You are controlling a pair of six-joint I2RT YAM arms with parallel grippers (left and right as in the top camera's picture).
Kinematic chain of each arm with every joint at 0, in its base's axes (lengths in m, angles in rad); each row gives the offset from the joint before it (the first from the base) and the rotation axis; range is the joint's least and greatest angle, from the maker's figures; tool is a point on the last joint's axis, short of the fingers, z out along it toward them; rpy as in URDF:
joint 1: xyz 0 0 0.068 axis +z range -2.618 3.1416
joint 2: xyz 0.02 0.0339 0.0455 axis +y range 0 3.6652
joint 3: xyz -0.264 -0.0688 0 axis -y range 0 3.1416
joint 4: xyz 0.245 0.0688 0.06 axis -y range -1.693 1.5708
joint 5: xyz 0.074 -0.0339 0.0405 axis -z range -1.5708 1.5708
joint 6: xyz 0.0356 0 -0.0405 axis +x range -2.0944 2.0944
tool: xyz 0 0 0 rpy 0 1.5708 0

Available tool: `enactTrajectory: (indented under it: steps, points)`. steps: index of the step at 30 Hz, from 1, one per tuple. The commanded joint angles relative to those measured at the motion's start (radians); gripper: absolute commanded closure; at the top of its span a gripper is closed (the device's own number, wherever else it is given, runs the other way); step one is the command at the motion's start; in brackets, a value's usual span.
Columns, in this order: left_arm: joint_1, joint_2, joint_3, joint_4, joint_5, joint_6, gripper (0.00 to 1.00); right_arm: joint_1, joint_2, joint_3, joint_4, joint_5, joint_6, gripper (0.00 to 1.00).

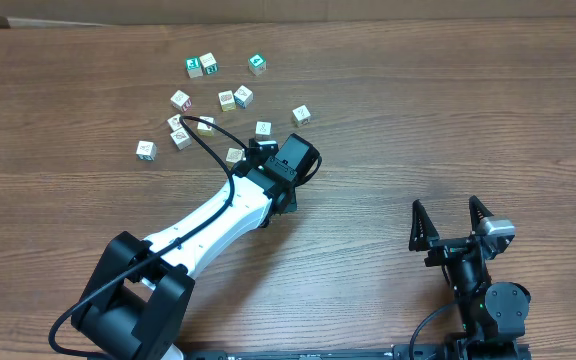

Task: Form a tower
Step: 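Keep the left gripper closed on the red-3 block atop the stack, then open the left gripper and retract the left arm to the left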

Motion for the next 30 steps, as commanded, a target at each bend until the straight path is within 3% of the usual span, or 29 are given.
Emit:
enactTrajectory:
  steps: [1, 9, 14, 19, 22, 26, 30]
  points:
    - [-0.002, -0.026, -0.009, 0.006, -0.014, -0.022, 0.69, -0.003, -0.01, -0.01, 0.005, -0.005, 0.003, 0.0]
    - [-0.002, -0.026, -0.009, 0.006, -0.014, -0.022, 0.68, -0.003, -0.01, -0.01, 0.005, -0.005, 0.003, 0.0]
    - [-0.002, -0.026, -0.009, 0.006, -0.014, -0.022, 0.61, -0.003, -0.01, -0.01, 0.005, -0.005, 0.003, 0.0]
    - [-0.002, -0.026, -0.009, 0.005, -0.014, -0.021, 0.46, -0.003, -0.01, -0.01, 0.005, -0.005, 0.003, 0.0]
    - [0.0, -0.029, -0.002, 0.006, -0.018, -0.018, 0.44, -0.003, -0.01, -0.01, 0.005, -0.005, 0.003, 0.0]
    - [0.036, -0.037, 0.082, 0.005, -0.032, 0.096, 0.43, -0.003, -0.01, -0.01, 0.005, -0.005, 0.003, 0.0]
    - [0.108, -0.039, 0.29, -0.069, -0.024, 0.2, 0.32, -0.003, -0.01, -0.01, 0.005, -0.005, 0.003, 0.0]
